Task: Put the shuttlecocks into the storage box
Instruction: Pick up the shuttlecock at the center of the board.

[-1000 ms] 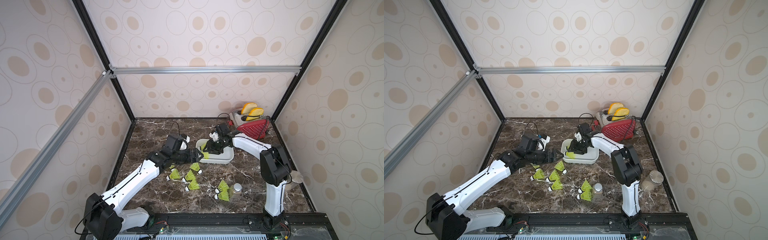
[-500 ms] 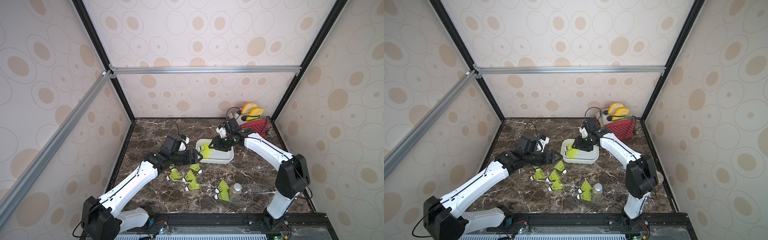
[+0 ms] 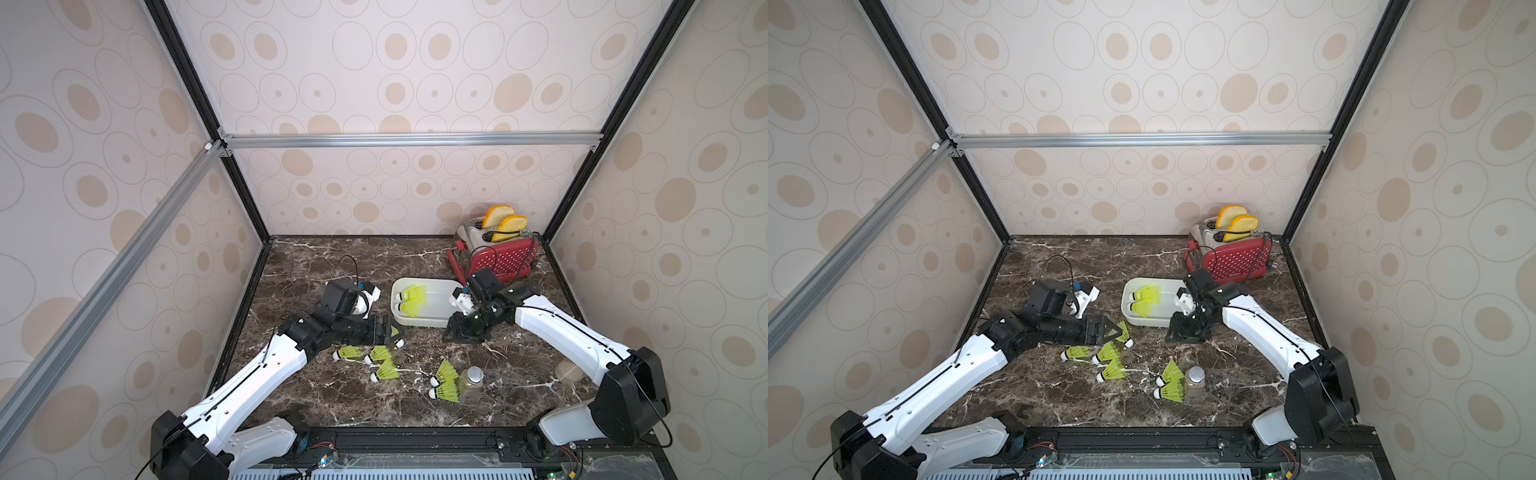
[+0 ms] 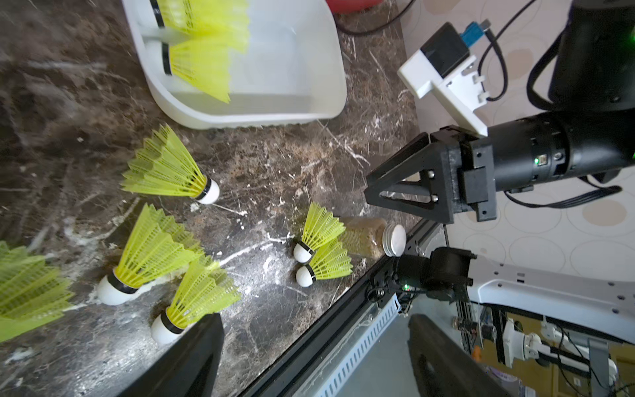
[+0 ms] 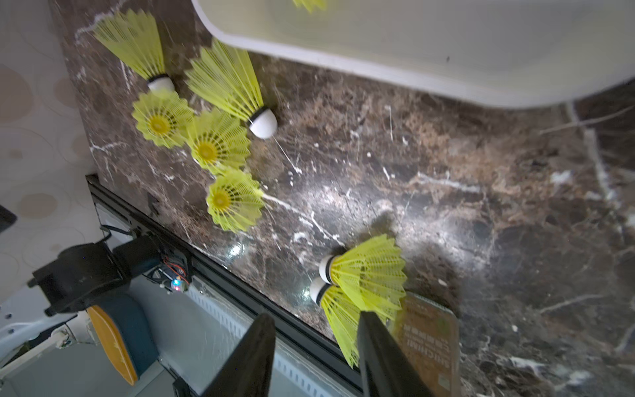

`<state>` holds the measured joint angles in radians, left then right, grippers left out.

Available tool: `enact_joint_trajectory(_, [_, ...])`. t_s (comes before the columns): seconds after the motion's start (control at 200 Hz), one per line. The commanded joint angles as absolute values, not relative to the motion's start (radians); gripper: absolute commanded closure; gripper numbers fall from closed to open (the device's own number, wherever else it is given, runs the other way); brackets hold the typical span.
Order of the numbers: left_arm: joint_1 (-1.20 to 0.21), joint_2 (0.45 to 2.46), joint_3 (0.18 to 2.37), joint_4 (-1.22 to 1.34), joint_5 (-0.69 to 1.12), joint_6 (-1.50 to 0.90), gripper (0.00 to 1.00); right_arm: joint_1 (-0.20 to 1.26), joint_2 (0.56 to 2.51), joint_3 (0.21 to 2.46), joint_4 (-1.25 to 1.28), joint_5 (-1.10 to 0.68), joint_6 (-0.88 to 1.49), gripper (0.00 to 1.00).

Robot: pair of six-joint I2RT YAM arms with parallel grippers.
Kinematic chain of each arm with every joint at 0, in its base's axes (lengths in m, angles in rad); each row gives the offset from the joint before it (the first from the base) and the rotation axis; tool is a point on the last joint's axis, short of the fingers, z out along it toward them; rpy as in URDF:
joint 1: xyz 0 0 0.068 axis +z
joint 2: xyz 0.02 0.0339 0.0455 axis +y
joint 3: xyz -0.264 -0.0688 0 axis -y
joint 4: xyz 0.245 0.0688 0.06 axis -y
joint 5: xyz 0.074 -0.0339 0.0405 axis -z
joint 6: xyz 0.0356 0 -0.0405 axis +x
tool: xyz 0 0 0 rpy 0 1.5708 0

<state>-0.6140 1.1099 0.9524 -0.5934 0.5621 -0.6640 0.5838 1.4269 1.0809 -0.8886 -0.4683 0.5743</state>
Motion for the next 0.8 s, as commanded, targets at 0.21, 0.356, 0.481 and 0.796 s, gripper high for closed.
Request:
enact_joint_trajectory(0.21, [-0.643,1.094,0.863,-0.588,0.629,-0.624,0.13,0.616,1.434,0.951,-0.851,-0.513,0.554,0.57])
enact_joint_trajectory(0.356, [-0.644,1.088,0.857,-0.58,0.626,-0.632,0.13,0.618,1.433,0.906,-0.802,-0.488,0.545,0.58])
enact_joint_trajectory(0.481, [-0.644,1.085,0.857,-0.579,0.618,-0.636,0.13,0.618,1.452,0.897,-0.756,-0.488,0.53,0.58])
enact_joint_trajectory(0.796, [-0.644,1.095,0.869,-0.58,0.617,-0.634,0.13,0.618,1.533,0.919,-0.714,-0.511,0.506,0.62])
